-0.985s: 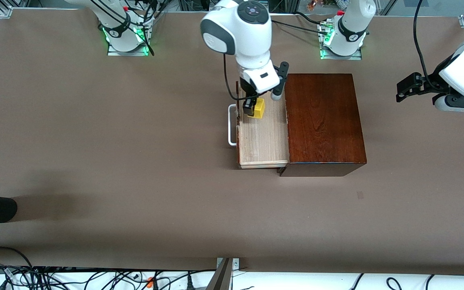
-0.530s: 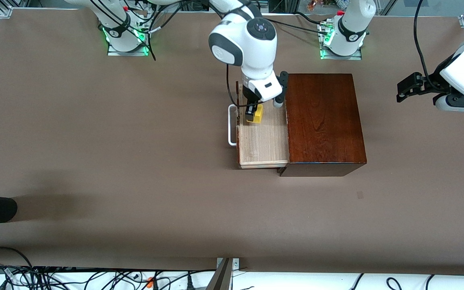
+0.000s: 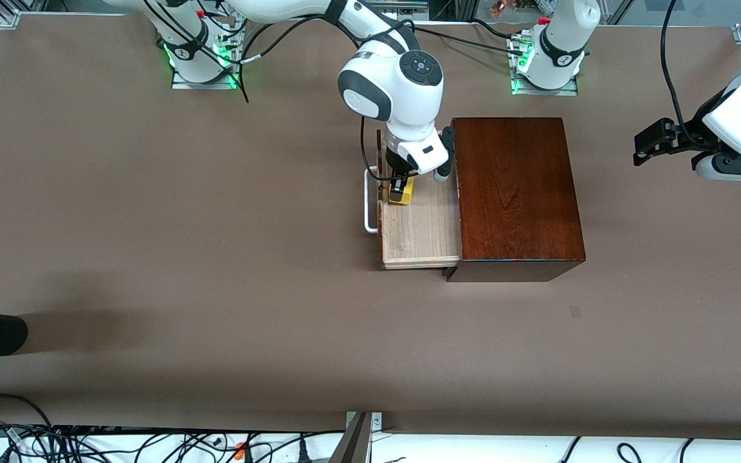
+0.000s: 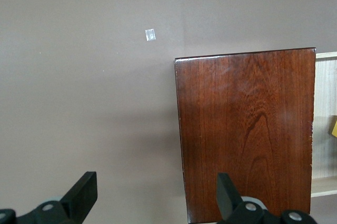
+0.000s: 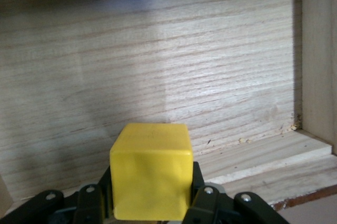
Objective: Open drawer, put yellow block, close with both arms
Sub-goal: 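Lower the cube into the drawer and open the right gripper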
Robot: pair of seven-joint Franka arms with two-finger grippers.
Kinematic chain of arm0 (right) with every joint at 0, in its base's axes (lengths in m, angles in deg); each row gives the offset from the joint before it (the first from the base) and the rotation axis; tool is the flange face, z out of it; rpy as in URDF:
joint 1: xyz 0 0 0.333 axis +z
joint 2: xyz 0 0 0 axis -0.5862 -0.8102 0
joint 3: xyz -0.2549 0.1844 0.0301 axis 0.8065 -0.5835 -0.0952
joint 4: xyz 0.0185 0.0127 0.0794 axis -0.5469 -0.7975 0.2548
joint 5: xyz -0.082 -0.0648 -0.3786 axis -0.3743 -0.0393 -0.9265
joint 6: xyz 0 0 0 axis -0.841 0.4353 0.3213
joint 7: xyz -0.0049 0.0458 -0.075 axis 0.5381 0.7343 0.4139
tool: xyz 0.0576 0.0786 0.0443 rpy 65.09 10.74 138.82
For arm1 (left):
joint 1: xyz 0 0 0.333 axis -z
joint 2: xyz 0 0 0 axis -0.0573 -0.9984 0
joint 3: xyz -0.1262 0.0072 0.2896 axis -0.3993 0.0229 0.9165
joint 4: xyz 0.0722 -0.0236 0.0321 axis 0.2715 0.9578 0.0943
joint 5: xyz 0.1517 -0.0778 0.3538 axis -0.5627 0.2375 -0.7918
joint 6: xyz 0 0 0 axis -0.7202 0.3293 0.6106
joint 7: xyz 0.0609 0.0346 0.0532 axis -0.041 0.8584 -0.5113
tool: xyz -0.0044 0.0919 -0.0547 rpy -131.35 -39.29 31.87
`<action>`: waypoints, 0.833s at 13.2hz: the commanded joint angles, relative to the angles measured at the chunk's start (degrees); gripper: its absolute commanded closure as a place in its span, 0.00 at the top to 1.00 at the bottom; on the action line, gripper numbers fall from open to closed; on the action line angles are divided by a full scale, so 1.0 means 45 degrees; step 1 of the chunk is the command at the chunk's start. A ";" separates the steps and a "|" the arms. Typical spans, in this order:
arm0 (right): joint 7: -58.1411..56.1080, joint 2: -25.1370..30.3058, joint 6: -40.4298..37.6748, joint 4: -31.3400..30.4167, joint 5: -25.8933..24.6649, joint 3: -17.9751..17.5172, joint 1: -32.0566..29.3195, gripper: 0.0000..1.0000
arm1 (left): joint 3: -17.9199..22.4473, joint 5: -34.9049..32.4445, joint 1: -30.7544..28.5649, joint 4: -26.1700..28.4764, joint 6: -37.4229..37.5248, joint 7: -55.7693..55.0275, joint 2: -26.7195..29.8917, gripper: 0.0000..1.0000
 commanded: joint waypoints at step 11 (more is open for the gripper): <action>-0.0256 -0.0420 0.0128 0.0515 -0.0340 0.0068 -0.0117 1.00 | 0.0067 0.0165 -0.0085 -0.0420 0.0094 0.0407 -0.0139 1.00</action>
